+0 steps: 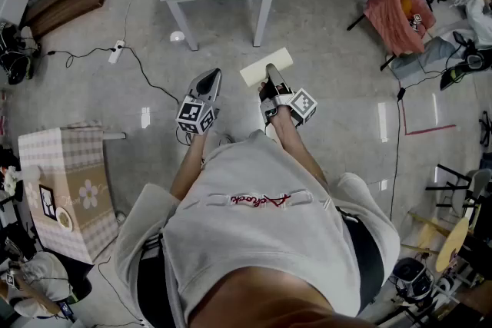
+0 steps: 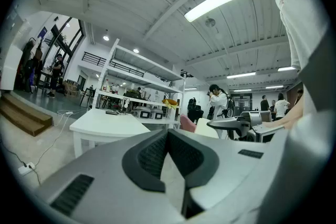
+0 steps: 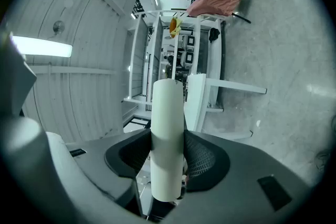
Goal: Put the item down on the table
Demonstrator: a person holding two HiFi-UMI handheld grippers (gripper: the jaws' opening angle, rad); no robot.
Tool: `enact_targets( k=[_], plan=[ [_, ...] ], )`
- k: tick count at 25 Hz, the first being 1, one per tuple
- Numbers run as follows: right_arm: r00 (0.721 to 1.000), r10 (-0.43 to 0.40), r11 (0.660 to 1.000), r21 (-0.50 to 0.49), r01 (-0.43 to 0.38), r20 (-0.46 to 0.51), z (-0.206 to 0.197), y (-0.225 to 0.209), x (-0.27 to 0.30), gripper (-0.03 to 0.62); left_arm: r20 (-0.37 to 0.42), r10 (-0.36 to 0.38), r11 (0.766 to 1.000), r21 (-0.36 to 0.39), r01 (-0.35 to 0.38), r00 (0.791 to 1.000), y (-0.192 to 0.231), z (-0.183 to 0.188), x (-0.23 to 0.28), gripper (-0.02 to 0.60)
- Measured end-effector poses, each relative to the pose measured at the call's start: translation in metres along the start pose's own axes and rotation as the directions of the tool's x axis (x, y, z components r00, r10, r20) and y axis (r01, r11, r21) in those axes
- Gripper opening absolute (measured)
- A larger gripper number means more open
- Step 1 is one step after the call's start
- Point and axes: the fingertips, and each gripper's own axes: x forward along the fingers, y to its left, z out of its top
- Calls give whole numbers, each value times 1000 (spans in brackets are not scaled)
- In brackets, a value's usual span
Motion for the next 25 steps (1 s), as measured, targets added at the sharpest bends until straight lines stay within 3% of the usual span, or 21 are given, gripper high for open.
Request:
enact_targets(
  k=[25],
  plan=[
    [998, -22, 1000, -3, 22, -56, 36, -20, -14, 195, -29, 43, 999, 12, -43, 999, -29, -9, 26, 12]
  ],
)
